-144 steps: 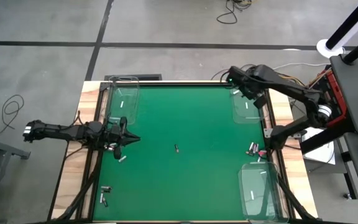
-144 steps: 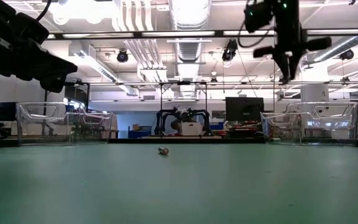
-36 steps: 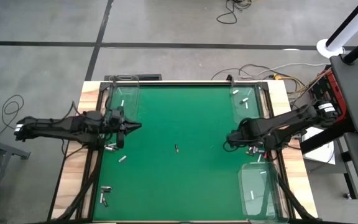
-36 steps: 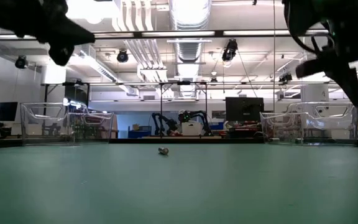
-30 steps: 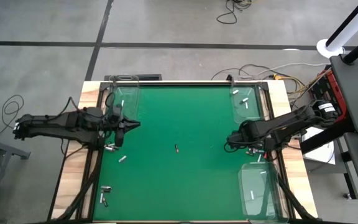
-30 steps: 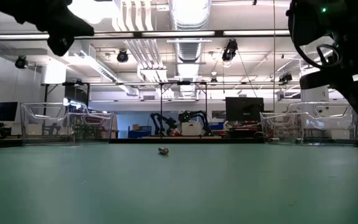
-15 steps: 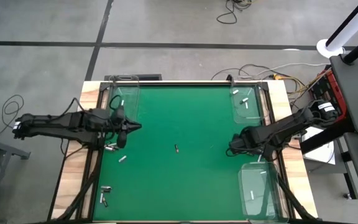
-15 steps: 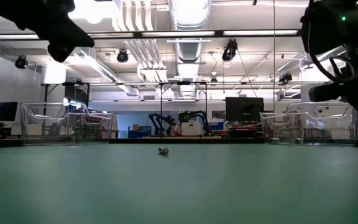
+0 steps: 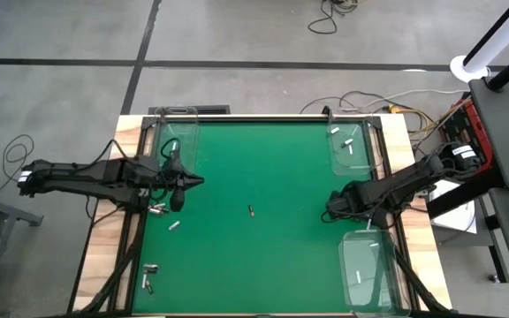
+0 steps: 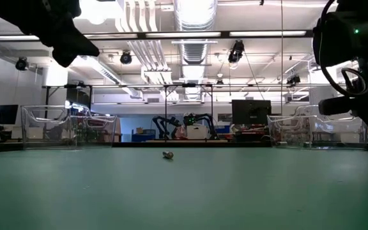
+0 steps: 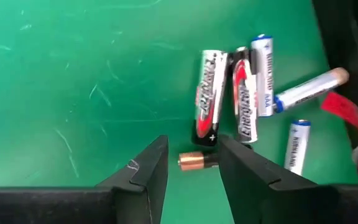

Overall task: Sort batteries
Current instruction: Put the silver battery into the top right transparent bin

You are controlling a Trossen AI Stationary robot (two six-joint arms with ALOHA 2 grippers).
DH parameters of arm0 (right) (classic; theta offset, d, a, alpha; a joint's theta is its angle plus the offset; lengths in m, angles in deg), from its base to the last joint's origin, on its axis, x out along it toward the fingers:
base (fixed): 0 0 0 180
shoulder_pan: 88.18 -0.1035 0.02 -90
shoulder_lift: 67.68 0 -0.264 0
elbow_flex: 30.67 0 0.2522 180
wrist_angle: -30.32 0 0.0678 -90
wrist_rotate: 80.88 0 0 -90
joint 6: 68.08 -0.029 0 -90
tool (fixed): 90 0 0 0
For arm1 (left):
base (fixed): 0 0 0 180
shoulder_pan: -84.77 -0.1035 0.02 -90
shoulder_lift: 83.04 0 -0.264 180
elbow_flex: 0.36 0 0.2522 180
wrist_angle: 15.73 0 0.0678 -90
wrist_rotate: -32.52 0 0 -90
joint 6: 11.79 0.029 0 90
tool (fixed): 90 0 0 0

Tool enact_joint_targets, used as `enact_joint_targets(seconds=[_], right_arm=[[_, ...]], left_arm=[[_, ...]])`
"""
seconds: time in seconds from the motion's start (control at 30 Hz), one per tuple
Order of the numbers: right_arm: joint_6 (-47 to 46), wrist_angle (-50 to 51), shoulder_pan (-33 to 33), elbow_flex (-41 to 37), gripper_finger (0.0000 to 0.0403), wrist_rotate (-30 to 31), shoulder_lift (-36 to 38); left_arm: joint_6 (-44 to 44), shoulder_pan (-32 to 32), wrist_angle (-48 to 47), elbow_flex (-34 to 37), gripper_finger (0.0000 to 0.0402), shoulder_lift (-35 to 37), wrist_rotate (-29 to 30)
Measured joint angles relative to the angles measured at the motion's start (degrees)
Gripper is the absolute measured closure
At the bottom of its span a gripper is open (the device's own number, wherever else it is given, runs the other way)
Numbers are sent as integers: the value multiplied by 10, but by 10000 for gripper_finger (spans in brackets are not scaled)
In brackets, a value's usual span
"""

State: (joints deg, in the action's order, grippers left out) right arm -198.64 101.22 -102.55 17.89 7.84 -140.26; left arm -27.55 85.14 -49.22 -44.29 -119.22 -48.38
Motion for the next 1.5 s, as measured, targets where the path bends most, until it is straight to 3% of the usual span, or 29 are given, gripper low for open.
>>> enact_joint_targets(seconds=[0.3,0.77,0.93,1.07,1.23,1.37,1.5], right_arm=[[-4,-40,1,-36,299,14,0],[16,-32,1,-24,363,25,-3],[65,27,1,69,363,12,-2],[133,141,2,186,363,8,-3],[191,261,29,345,363,52,-4],[274,317,107,423,363,112,-5],[415,320,236,446,363,119,-15]], left_arm=[[2,0,0,0,393,-16,0],[3,0,-15,-15,393,-14,-11],[5,0,-93,-60,393,0,-11],[26,0,-150,-105,393,12,-11],[62,0,-178,-148,393,27,-10],[94,0,-177,-173,393,36,-6],[129,-1,-177,-194,393,41,-6]])
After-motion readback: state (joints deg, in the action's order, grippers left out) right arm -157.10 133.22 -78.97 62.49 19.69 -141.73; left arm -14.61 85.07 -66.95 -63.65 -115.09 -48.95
